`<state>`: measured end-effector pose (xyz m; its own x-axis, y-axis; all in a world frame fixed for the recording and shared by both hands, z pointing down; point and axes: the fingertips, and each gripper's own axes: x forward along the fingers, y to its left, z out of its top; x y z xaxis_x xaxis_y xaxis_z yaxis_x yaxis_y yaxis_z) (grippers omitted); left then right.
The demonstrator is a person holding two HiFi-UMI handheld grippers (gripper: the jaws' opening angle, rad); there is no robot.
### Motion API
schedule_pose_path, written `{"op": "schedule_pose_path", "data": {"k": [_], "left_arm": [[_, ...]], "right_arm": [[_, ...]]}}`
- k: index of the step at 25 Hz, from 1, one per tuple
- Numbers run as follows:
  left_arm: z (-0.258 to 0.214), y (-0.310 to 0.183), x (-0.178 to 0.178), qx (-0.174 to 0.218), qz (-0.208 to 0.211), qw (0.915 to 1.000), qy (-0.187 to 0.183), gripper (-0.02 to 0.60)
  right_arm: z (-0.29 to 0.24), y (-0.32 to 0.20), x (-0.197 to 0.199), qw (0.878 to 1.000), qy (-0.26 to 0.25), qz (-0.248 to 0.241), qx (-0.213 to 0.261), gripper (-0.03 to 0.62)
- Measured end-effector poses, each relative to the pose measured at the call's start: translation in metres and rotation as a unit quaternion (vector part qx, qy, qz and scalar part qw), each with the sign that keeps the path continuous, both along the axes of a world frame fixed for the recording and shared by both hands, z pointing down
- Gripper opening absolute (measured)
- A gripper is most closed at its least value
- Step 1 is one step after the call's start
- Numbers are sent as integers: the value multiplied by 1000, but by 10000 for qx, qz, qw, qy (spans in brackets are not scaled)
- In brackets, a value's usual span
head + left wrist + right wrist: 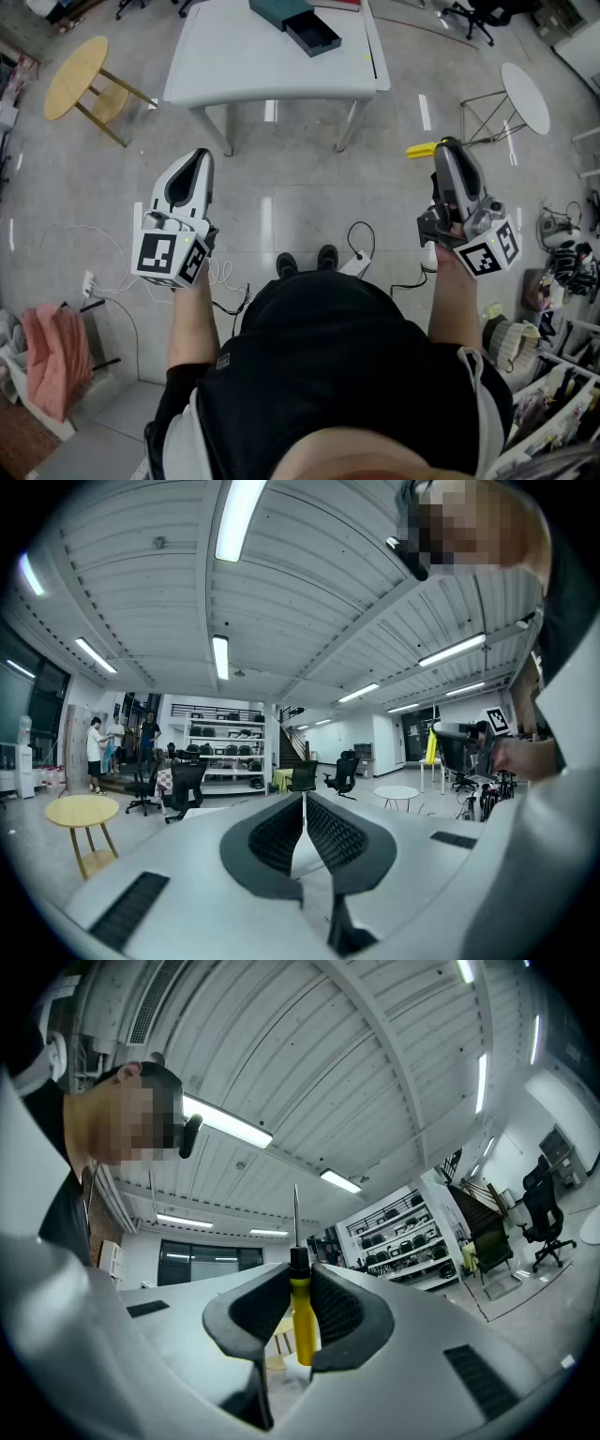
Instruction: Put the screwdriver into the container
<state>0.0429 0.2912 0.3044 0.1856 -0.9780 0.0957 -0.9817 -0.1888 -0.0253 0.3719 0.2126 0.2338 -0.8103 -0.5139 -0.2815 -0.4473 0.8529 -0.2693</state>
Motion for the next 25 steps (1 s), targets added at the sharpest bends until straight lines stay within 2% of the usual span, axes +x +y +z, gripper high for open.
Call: {"op": "schedule_pose_path", "data": {"k": [9,25], "left_arm": [[1,6,-17,37,30,10000,65,26],[8,62,-73,115,-42,9998,127,26]], "right_arm": [[1,8,-21,10000,15,-12,-42,84],[-7,57,-78,9994,-167,-303,-84,84]]}}
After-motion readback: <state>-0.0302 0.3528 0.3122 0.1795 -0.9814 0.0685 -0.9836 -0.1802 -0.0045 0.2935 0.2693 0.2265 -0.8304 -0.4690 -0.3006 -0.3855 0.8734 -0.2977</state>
